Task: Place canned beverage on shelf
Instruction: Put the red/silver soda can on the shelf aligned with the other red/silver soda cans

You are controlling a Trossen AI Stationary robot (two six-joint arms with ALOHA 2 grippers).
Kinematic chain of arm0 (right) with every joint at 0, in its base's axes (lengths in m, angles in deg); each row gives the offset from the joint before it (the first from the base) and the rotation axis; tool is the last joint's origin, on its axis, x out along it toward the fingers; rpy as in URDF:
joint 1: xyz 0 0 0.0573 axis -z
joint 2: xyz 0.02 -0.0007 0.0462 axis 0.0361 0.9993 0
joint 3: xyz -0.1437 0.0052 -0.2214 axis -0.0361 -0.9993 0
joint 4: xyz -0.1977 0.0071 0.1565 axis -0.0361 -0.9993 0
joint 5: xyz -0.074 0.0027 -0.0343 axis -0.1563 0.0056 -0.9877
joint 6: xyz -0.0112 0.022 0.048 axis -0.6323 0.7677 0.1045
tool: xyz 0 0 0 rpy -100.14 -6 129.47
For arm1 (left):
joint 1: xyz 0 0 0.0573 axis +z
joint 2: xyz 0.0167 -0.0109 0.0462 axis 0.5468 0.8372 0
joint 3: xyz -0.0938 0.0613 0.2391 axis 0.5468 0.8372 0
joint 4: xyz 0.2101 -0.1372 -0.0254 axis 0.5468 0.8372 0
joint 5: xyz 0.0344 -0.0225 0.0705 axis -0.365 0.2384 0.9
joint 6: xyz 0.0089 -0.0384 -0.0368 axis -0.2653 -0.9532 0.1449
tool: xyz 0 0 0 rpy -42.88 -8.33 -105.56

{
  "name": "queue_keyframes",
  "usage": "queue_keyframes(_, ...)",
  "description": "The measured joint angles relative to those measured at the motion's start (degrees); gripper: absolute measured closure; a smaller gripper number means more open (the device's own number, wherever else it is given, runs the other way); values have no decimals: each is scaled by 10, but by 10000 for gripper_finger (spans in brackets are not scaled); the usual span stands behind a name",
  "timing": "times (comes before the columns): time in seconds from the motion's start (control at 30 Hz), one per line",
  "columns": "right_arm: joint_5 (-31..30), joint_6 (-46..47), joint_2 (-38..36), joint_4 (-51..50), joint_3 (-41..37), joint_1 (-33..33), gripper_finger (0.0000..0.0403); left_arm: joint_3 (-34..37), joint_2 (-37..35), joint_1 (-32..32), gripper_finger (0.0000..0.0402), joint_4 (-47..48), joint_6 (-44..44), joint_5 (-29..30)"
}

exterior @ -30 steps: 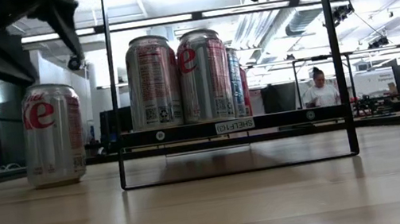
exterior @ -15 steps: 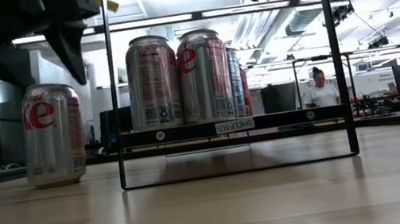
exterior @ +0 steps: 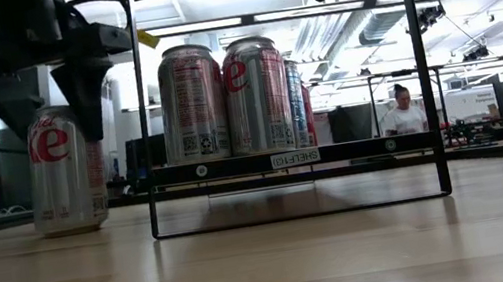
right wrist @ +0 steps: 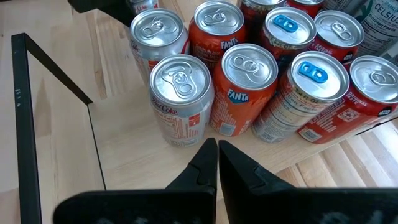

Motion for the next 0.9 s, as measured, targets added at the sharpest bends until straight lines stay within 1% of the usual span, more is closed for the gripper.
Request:
queue_keyframes(0.13, 0, 0, 0, 0, 0, 0, 403, 0, 0, 2, 97, 0, 7, 3)
queue_keyframes(0.2, 0, 0, 0, 0, 0, 0, 403, 0, 0, 5, 105, 0, 14, 6)
queue_keyframes(0.3, 0, 0, 0, 0, 0, 0, 403, 0, 0, 9, 131, 0, 32, 7)
queue_keyframes(0.47, 0, 0, 0, 0, 0, 0, 403, -1, -3, 9, 192, 2, 42, 8)
queue_keyframes(0.5, 0, 0, 0, 0, 0, 0, 403, -1, -4, 8, 201, 2, 48, 8)
queue_keyframes(0.57, 0, 0, 0, 0, 0, 0, 403, -1, -4, 8, 205, 2, 78, 9)
queue_keyframes(0.63, 0, 0, 0, 0, 0, 0, 403, -1, -7, 11, 205, 6, 135, 11)
queue_keyframes(0.7, 0, 0, 0, 0, 0, 0, 403, 0, -13, 17, 202, 11, 215, 6)
queue_keyframes(0.8, 0, 5, 0, 0, 0, 0, 403, 1, -22, 27, 193, 16, 358, -10)
queue_keyframes(0.9, 0, 14, 0, -1, 0, 0, 403, 1, -26, 39, 192, 18, 514, -41)
